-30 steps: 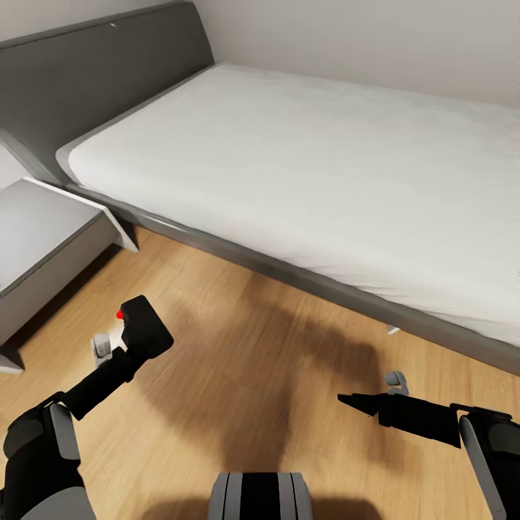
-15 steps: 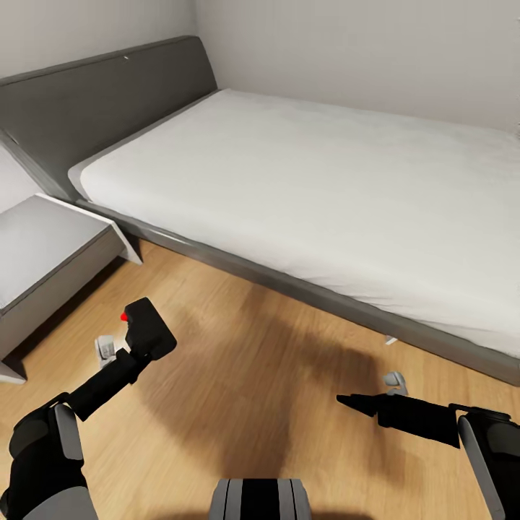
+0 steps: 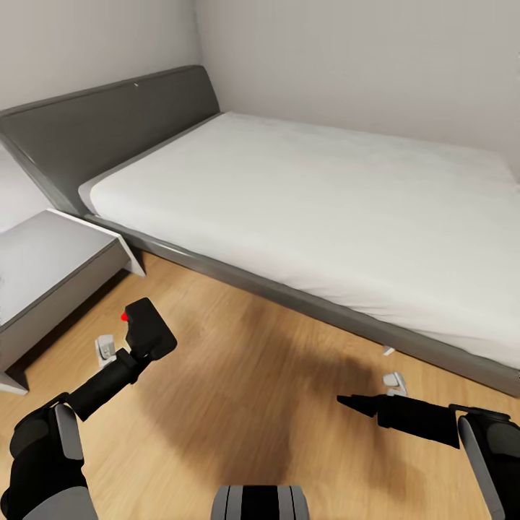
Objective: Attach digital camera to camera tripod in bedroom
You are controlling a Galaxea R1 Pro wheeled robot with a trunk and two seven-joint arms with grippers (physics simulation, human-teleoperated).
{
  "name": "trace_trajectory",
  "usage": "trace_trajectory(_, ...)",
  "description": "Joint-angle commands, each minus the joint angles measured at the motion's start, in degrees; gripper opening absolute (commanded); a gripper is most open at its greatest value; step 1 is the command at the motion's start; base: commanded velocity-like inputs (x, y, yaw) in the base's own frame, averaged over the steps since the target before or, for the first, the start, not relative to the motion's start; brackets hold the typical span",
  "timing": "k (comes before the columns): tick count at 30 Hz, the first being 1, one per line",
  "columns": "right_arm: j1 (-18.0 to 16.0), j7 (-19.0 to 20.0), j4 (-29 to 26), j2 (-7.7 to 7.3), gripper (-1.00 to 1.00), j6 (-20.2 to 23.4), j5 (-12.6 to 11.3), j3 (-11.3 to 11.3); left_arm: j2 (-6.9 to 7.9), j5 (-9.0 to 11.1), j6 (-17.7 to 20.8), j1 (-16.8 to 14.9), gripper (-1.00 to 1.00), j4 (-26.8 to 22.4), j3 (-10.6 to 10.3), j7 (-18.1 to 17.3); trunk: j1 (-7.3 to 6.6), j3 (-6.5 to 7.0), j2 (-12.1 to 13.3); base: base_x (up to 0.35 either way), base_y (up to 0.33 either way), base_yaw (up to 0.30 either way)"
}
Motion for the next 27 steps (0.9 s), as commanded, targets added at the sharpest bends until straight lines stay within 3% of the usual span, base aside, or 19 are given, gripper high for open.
trace_trajectory(1, -0.02, 0.04, 0.00, -0.04, 1.00, 0.35, -0.18, -0.09, -0.04, 0.16, 0.50, -0.06, -1.00, 0.04, 0.11, -0.18, -0.03, 0.19, 0.00, 0.000, 0.000, 0.000)
trace_trajectory(27, -0.02, 0.09, 0.00, -0.05, 1.00, 0.38, -0.26, -0.47, 0.07, -0.01, -0.01, -0.06, -1.00, 0.52, 0.09, 1.41, -0.70, 5.95, 0.35, 0.000, 0.000, 0.000)
